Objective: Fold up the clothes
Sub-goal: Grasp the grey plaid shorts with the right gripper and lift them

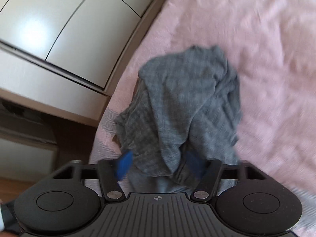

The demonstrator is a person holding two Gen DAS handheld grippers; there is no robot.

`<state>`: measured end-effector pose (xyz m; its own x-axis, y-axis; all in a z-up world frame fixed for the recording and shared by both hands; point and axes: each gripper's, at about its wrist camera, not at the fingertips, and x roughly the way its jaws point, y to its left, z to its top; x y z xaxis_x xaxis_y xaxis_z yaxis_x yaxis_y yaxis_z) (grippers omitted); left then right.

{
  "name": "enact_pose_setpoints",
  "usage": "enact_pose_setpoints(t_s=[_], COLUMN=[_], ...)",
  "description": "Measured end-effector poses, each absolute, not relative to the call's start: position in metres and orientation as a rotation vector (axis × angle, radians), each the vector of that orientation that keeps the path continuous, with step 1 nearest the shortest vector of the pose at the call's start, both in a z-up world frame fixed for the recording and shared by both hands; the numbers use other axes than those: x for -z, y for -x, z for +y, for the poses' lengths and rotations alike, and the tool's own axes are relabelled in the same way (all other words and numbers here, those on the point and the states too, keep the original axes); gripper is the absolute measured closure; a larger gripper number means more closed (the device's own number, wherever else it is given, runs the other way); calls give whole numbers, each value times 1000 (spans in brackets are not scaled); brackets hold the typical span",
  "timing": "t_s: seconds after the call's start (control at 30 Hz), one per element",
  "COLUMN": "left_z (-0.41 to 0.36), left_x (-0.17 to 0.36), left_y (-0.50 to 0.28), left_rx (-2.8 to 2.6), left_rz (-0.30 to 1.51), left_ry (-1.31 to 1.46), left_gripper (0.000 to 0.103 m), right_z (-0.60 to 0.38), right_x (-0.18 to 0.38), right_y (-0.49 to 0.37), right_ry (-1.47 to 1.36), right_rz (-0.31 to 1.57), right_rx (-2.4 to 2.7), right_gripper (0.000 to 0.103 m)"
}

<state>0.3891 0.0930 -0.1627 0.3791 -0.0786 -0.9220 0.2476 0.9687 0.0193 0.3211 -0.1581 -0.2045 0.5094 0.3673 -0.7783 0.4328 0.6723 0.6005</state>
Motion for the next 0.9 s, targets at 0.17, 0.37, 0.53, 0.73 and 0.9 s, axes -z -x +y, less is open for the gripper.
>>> enact_pose_setpoints(t_s=[0.17, 0.37, 0.53, 0.73, 0.9], left_z=[96, 99, 99, 87, 72], left_x=[175, 187, 181, 161, 136], left_y=[-400, -405, -407, -397, -373], left_rx=[220, 213, 204, 232, 278], left_rz=[1183, 1207, 1191, 1140, 1079], left_ry=[-157, -169, -175, -193, -207], left_gripper=[25, 25, 25, 25, 25], right_z=[-157, -152, -150, -157, -177], right_x=[227, 258, 253, 204, 152], right_y=[-335, -348, -344, -323, -289], right_ry=[-909, -903, -860, -865, -907], right_rz=[1102, 1148, 1122, 952, 762], right_rx=[70, 101, 90, 34, 21], right_gripper=[56, 73, 95, 97, 97])
